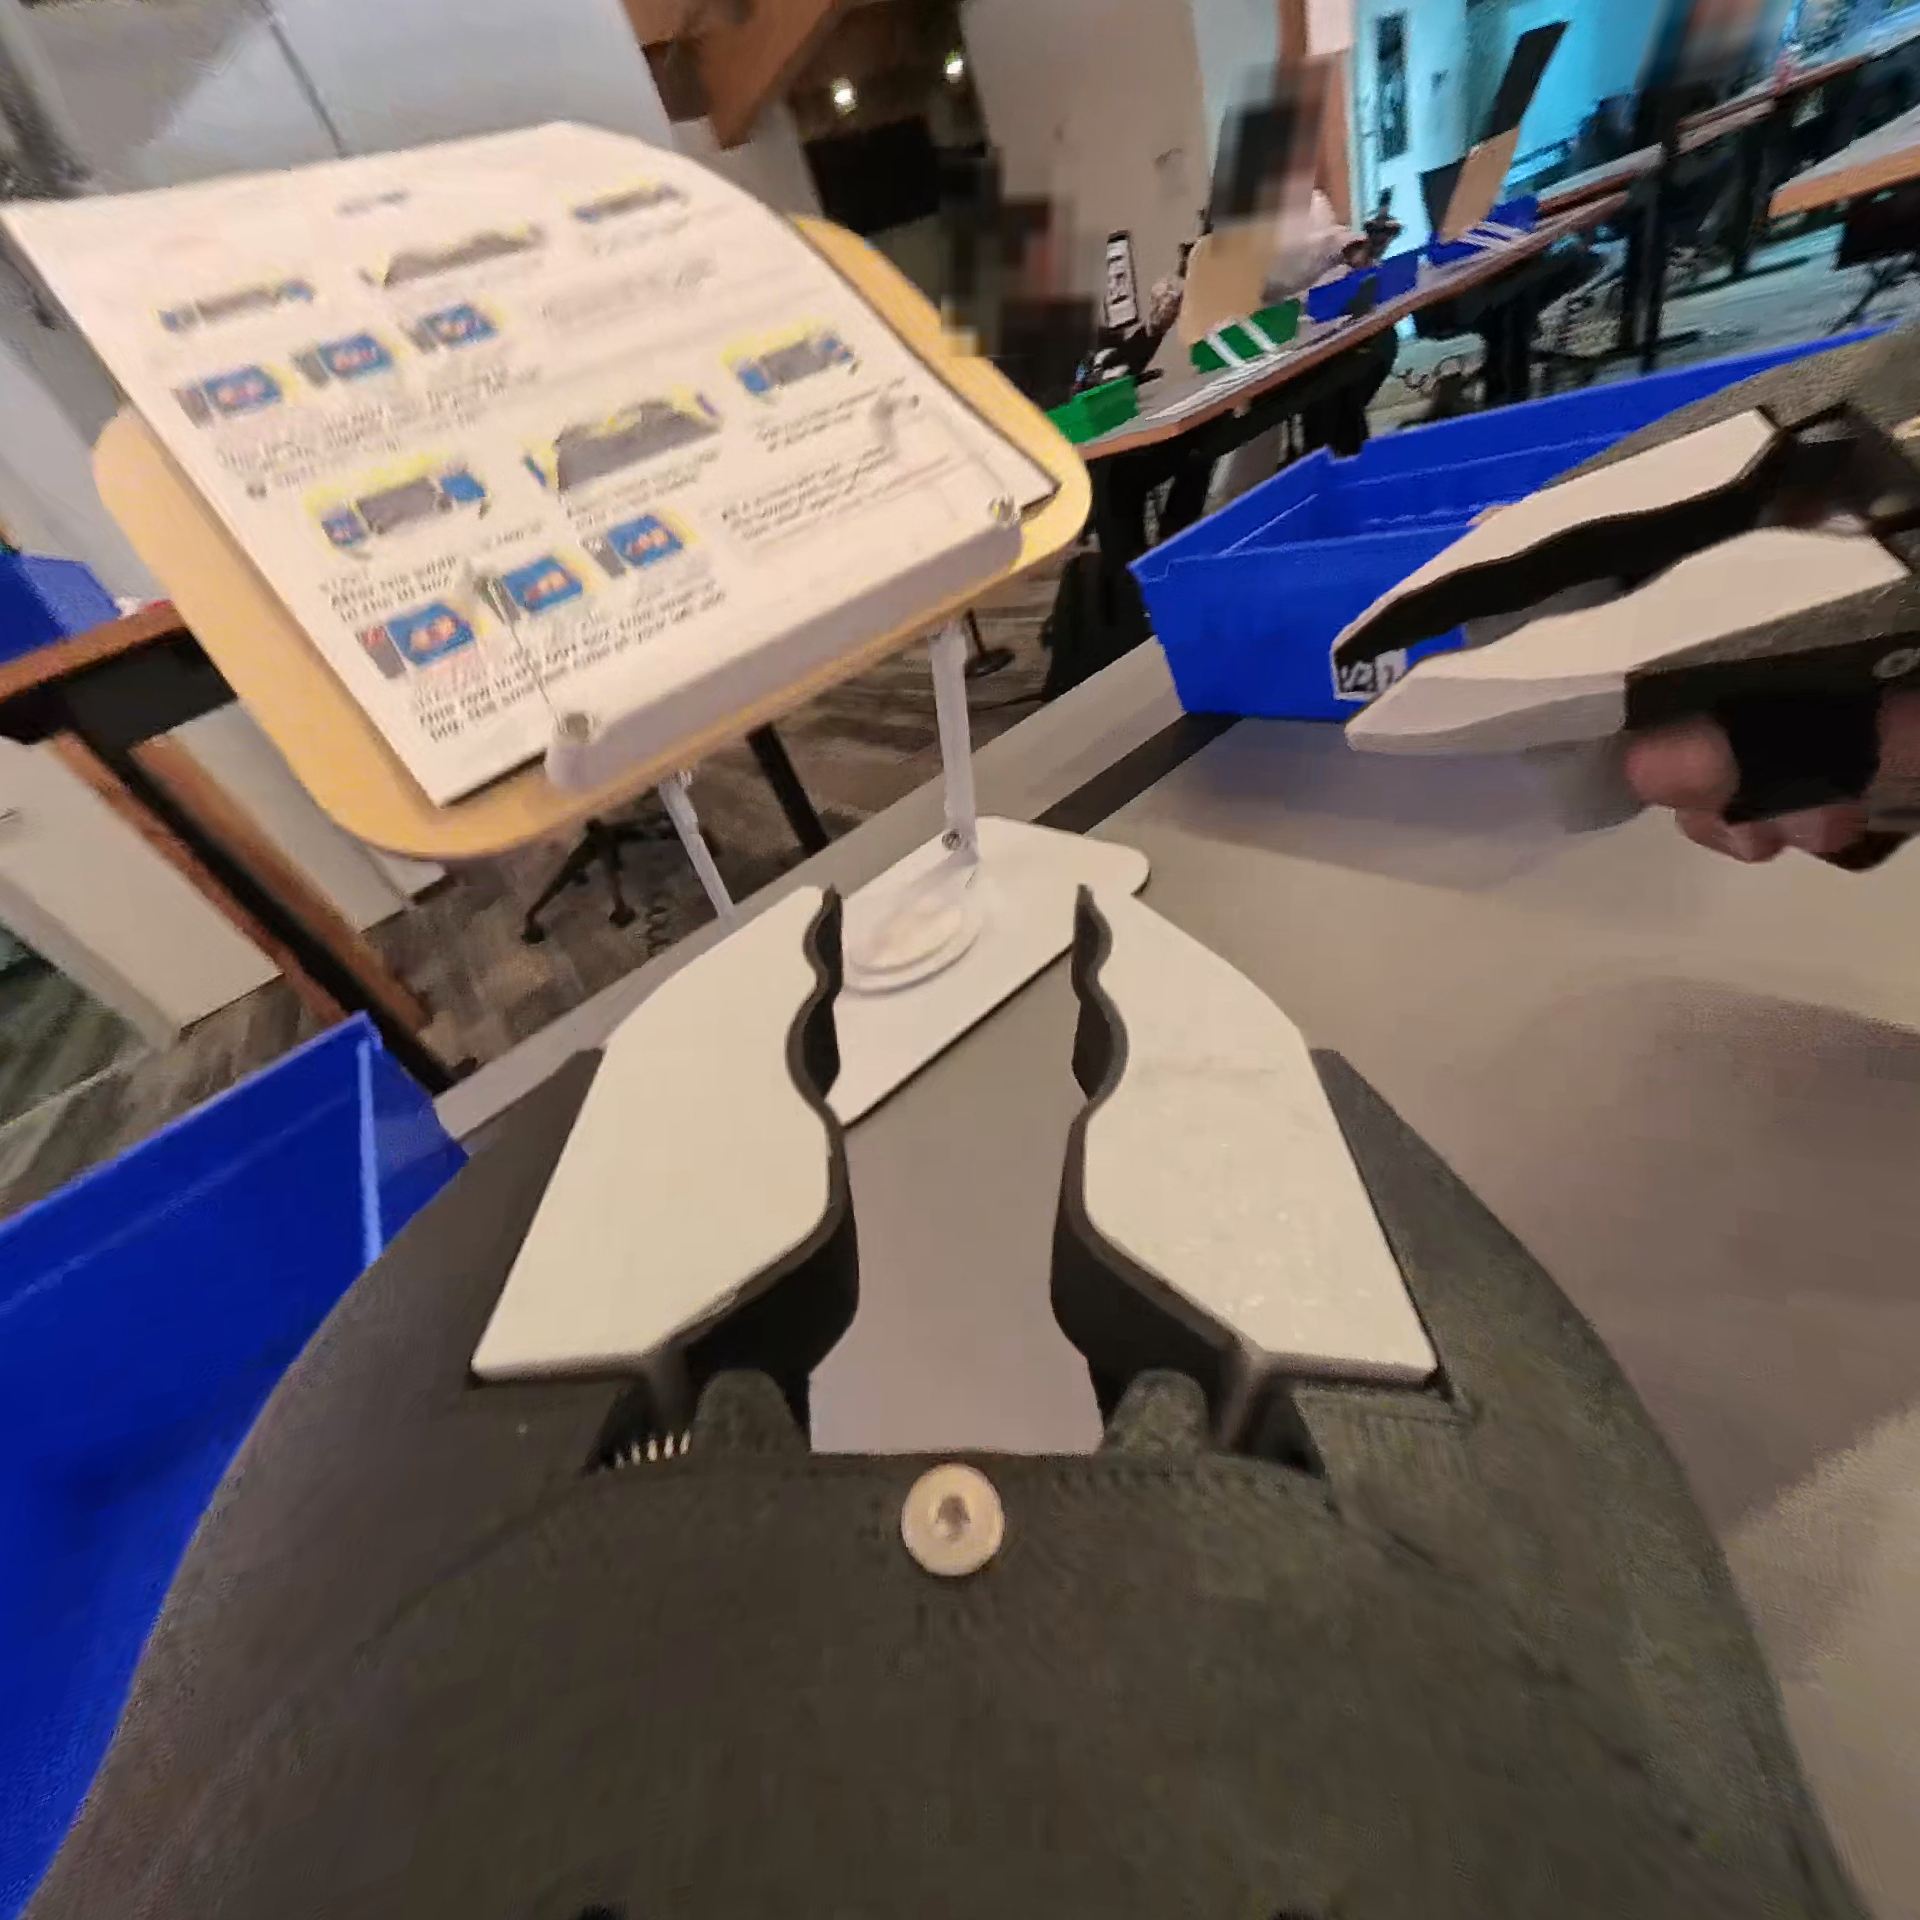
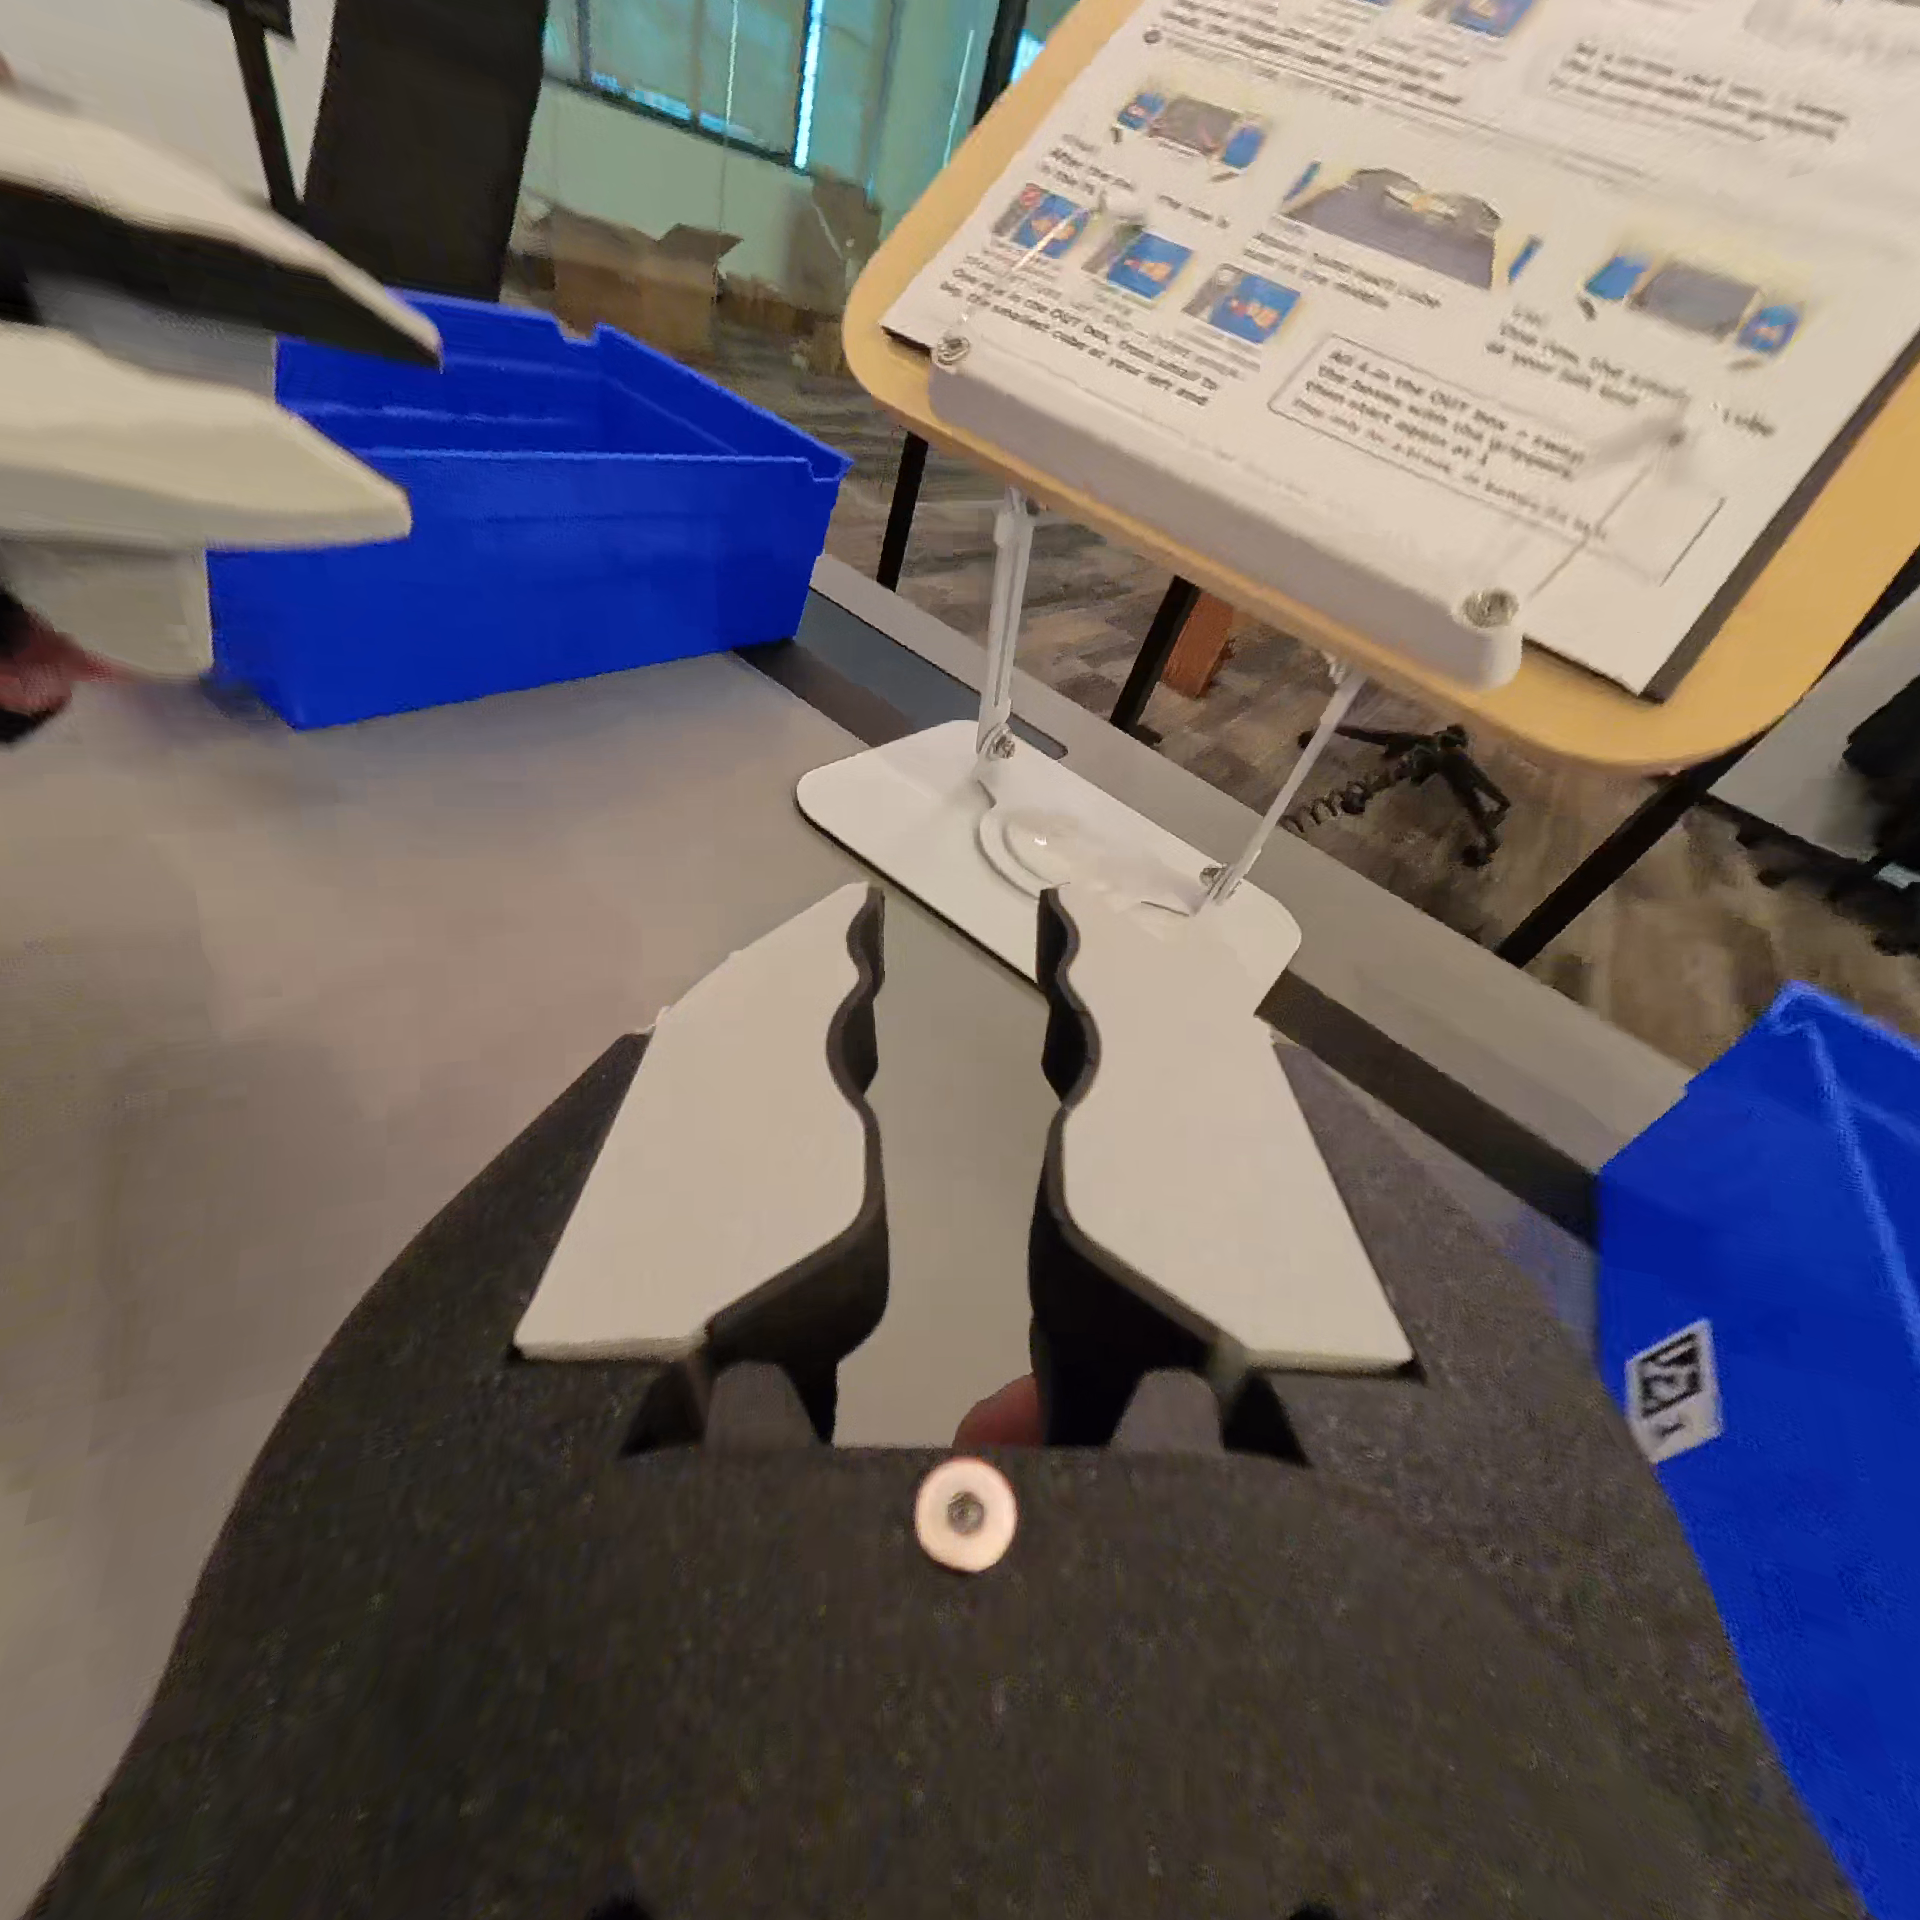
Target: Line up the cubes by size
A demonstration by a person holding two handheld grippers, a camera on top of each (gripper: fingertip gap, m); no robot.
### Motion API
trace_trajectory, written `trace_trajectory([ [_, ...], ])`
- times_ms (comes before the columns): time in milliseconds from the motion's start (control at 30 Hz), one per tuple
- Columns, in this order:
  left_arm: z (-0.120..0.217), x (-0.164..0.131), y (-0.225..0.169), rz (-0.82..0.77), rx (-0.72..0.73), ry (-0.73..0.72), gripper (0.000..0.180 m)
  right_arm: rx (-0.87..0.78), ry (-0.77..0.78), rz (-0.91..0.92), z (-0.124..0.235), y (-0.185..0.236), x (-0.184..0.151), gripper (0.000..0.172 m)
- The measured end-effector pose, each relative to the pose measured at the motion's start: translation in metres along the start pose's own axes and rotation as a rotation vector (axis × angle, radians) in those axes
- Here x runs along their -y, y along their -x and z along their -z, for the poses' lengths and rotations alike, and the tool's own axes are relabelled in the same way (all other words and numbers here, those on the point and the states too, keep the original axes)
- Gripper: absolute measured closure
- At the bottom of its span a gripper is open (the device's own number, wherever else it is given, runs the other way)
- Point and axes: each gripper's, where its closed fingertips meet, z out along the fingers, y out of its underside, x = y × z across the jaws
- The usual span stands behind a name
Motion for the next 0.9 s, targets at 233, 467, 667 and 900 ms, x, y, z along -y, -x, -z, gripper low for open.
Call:
trace_trajectory([
  [233, -0.010, -0.032, -0.003, -0.015, 0.040, 0.058, 0.144, -0.042, -0.047, 0.123, -0.004, 0.008, -0.028, 0.135],
  [467, -0.017, -0.050, -0.006, 0.022, 0.013, 0.090, 0.151, -0.016, -0.066, 0.157, -0.003, 0.014, -0.028, 0.135],
  [667, -0.019, -0.049, -0.016, -0.014, -0.017, 0.097, 0.148, 0.005, -0.078, 0.250, -0.002, 0.025, -0.026, 0.135],
  [900, -0.022, -0.054, -0.022, -0.021, -0.047, 0.111, 0.144, 0.013, -0.075, 0.270, -0.003, 0.027, -0.028, 0.134],
])
